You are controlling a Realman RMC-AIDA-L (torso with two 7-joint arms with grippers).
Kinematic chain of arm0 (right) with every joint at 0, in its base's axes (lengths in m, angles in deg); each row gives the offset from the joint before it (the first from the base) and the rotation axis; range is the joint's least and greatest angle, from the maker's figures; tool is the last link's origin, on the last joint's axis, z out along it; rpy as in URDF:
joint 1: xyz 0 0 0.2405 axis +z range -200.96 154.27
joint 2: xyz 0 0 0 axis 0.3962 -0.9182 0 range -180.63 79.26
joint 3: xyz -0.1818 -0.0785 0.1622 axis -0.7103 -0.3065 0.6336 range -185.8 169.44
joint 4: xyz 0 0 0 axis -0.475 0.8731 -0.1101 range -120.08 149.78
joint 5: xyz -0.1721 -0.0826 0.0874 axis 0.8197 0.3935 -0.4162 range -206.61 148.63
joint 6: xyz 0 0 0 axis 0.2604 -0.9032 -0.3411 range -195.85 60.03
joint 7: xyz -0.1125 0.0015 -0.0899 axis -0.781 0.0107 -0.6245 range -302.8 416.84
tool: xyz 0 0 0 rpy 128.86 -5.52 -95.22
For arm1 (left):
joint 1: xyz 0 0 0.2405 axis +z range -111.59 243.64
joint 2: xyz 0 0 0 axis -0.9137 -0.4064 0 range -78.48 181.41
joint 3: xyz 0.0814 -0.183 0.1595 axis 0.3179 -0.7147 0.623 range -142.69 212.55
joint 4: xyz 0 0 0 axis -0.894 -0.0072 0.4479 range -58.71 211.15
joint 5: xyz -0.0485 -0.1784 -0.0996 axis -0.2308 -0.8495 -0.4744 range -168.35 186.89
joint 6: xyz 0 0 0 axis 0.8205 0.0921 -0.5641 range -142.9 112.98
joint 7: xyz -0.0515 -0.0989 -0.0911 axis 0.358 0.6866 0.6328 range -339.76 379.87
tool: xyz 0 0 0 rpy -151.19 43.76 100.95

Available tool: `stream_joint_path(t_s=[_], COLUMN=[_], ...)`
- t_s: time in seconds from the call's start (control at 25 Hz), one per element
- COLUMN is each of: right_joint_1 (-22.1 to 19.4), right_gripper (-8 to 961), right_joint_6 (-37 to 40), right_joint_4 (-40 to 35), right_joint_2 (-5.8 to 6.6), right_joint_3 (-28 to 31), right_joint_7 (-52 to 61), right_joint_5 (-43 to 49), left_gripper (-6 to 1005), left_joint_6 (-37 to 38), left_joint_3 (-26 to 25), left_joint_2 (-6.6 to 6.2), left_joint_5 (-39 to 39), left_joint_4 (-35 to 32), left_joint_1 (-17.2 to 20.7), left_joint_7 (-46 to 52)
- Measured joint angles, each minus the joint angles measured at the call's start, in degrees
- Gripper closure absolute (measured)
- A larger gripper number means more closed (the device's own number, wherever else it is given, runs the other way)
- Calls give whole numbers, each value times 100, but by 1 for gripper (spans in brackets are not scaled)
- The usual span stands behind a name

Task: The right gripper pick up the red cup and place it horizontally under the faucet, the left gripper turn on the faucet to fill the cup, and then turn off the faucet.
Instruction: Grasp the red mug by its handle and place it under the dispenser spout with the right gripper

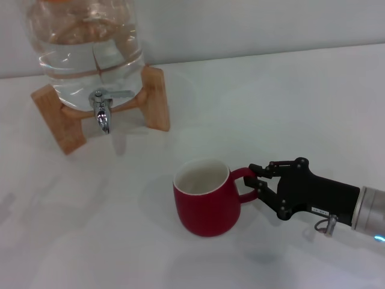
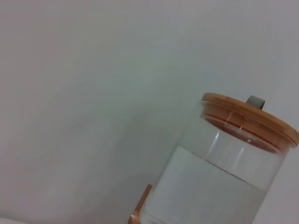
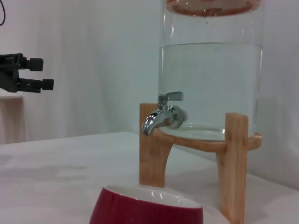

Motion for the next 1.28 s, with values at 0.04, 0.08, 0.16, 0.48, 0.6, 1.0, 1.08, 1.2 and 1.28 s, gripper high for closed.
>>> stream_joint_path(t_s=[0.04, 0.08, 0.16, 0.48, 0.6, 1.0, 1.08, 1.2, 1.28], right_joint_1=[0, 0, -1, 4, 11, 17, 17, 17, 17], right_gripper=[770, 775, 786, 797, 797, 796, 796, 796, 797], right_joint_6=[6, 7, 12, 13, 13, 11, 0, -26, -34], right_joint_4=[-3, -4, -7, -24, -52, -132, -135, -136, -137], right_joint_2=[0, 0, 1, 8, 9, 9, 9, 9, 9], right_joint_3=[-7, -8, -12, -18, -18, -18, -18, -18, -30], right_joint_7=[0, 0, 0, -4, -5, -6, -7, -8, -8], right_joint_5=[-2, -3, -4, -4, -4, -3, -7, -14, -43], left_gripper=[123, 123, 123, 123, 123, 123, 123, 123, 123], left_joint_6=[0, 0, 1, 1, 0, 0, 0, 0, 0], left_joint_3=[0, 0, 0, 0, 0, 0, 0, 0, 0], left_joint_2=[0, 0, -1, -2, -1, -2, -2, -2, -1], left_joint_5=[0, 0, 0, -6, -8, -9, -9, -9, -9], left_joint_4=[0, 0, -7, -13, -14, -18, -18, -17, -16], left_joint_1=[2, 2, 3, -14, -18, -24, -23, -22, -18], left_joint_7=[0, 0, 2, 11, 11, 21, 21, 18, 16])
